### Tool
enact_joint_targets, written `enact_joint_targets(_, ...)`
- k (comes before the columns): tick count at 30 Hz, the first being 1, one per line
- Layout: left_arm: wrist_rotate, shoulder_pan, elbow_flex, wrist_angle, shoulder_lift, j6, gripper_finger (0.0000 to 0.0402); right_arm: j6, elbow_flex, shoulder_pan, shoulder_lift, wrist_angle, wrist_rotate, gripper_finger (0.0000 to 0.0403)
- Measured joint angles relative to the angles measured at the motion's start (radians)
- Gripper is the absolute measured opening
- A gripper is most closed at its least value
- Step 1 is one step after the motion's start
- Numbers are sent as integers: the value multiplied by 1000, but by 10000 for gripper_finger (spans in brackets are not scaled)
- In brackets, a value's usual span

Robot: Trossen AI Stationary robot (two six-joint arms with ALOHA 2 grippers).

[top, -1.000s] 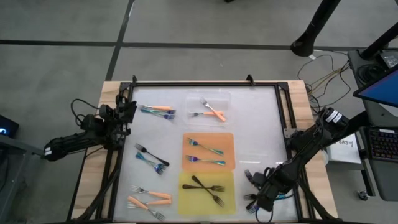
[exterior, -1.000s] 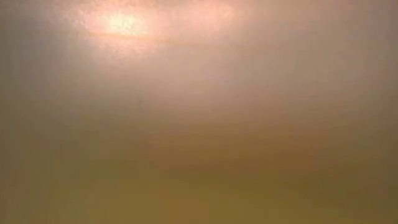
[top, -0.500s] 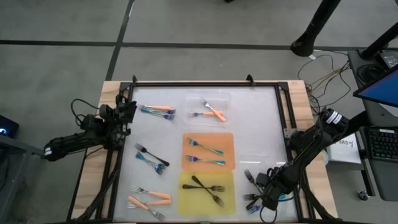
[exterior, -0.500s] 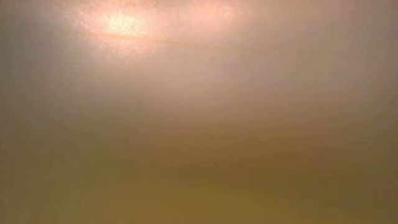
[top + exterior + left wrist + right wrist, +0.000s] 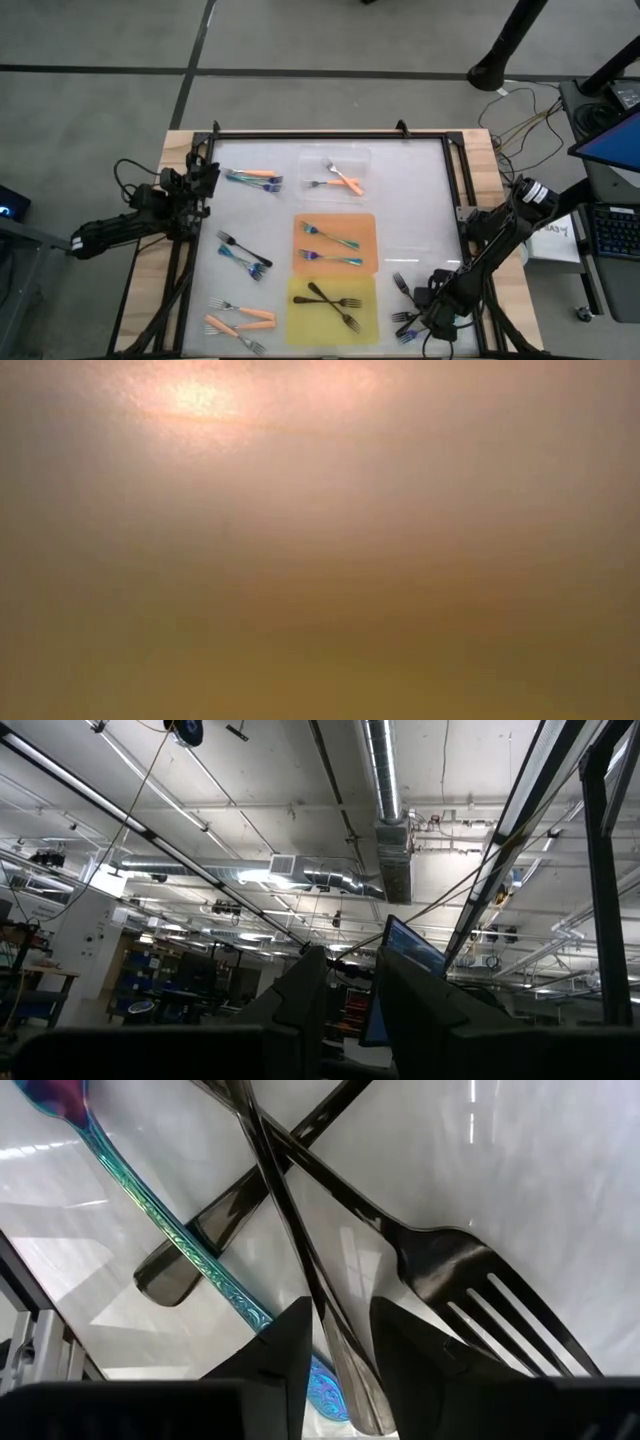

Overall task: Sort silverware by color (type)
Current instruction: Put the black fork into the yellow bin

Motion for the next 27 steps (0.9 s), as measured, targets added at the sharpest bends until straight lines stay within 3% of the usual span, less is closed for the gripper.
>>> enact_joint_targets(27,0,0,0,0,0,0,75,-82,-3,1,3,22,49,72)
